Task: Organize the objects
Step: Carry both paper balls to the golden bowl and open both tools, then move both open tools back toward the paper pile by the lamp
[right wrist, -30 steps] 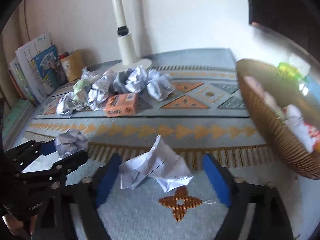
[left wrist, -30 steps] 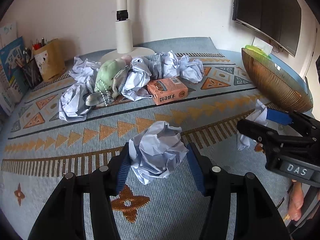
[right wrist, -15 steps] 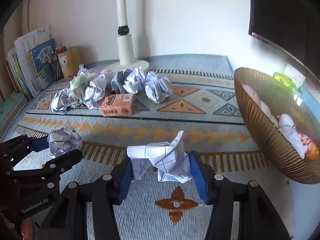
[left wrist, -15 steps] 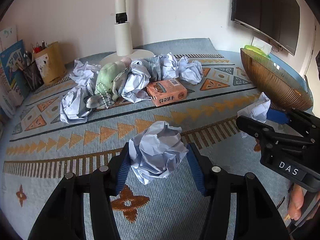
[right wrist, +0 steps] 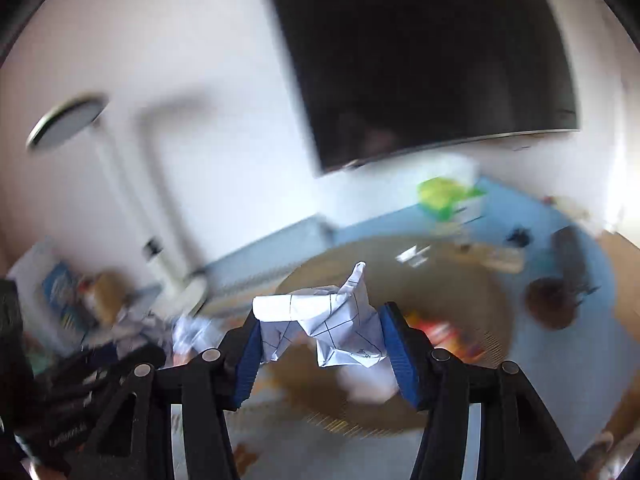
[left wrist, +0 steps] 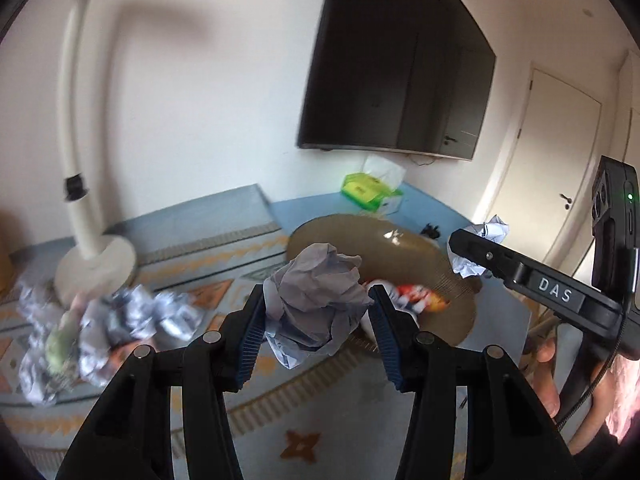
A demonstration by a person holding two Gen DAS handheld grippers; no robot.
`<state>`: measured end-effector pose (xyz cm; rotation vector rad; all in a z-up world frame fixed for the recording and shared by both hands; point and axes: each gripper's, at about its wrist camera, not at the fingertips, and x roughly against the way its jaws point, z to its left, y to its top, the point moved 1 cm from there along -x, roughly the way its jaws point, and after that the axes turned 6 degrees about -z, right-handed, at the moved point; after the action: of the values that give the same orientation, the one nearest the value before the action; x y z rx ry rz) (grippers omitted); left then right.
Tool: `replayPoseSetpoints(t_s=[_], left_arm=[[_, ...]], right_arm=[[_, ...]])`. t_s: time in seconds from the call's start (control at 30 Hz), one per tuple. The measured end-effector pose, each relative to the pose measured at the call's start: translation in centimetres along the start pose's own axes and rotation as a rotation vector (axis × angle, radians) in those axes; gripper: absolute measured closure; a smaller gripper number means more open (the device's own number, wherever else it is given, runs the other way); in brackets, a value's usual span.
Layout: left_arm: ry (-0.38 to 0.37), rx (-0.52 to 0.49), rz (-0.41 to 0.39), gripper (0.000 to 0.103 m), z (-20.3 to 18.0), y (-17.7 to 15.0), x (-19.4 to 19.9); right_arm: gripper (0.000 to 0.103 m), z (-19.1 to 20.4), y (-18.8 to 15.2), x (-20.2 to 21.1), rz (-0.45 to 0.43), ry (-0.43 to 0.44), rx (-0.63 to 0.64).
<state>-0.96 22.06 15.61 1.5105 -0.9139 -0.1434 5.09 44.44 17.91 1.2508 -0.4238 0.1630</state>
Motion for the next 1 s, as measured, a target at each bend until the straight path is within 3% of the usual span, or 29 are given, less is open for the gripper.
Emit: replayPoseSetpoints(t_s=[0.07, 0.17, 0.2, 0.23, 0.3, 0.37, 0.47, 0.6, 0.7, 0.83, 0.93, 1.0], left_arm=[[-0.037, -0.003, 0.011, 0.055, -1.2, 1.2, -3.2], [-0.079, 0.012, 0.032, 0.055, -2.0, 1.6, -7.2], [-0.079, 0.017, 0.034, 0.054, -2.1, 1.6, -8.2], [-0.085, 0.029, 0.037, 0.049, -2.0, 1.6, -9.3], [-0.075, 0.065, 0.055, 0.011, -1.8, 1.4, -10.5], [-0.080, 0.125, 0.042, 0.003, -0.9, 1.2, -10.7], [-0.108, 0.166, 0.047, 0.003, 0.4, 0.9, -9.5], [-0.071, 0.176, -0.001, 0.003, 2.4, 0.4, -5.1], [-0.011, 0.180, -0.053, 0.003, 4.2, 0.5, -0.6], [0.144, 0.196, -0.133, 0.002, 7.1, 0.7, 6.8], [0.306, 0.216, -0.156, 0.001, 10.5, -1.6, 10.8], [0.451, 0.251, -0.159, 0.001, 13.3, -4.7, 12.1]], right_arm=[[0.047, -2.3, 1.6, -1.4, 0.001, -0.106, -0.034], [0.046, -4.5, 2.9, -3.6, 0.044, -0.092, -0.083], [0.041, -5.0, 3.3, -4.4, 0.059, -0.076, -0.102], [0.029, -5.6, 3.5, -5.1, 0.068, -0.059, -0.118], [0.019, -6.3, 3.9, -6.4, 0.086, -0.044, -0.132], [0.019, -6.6, 3.9, -6.9, 0.095, -0.066, -0.113], [0.019, -6.4, 2.9, -6.4, 0.100, -0.047, -0.096], [0.019, -4.5, 1.6, -4.9, 0.101, 0.002, -0.063], [0.019, -1.1, 1.5, -3.2, 0.097, 0.090, -0.017], [0.019, 4.9, 1.3, -0.6, 0.066, 0.196, 0.081], [0.019, 9.3, -1.3, 0.0, 0.092, 0.284, 0.137], [0.019, 12.4, -5.1, -1.3, 0.158, 0.331, 0.183]])
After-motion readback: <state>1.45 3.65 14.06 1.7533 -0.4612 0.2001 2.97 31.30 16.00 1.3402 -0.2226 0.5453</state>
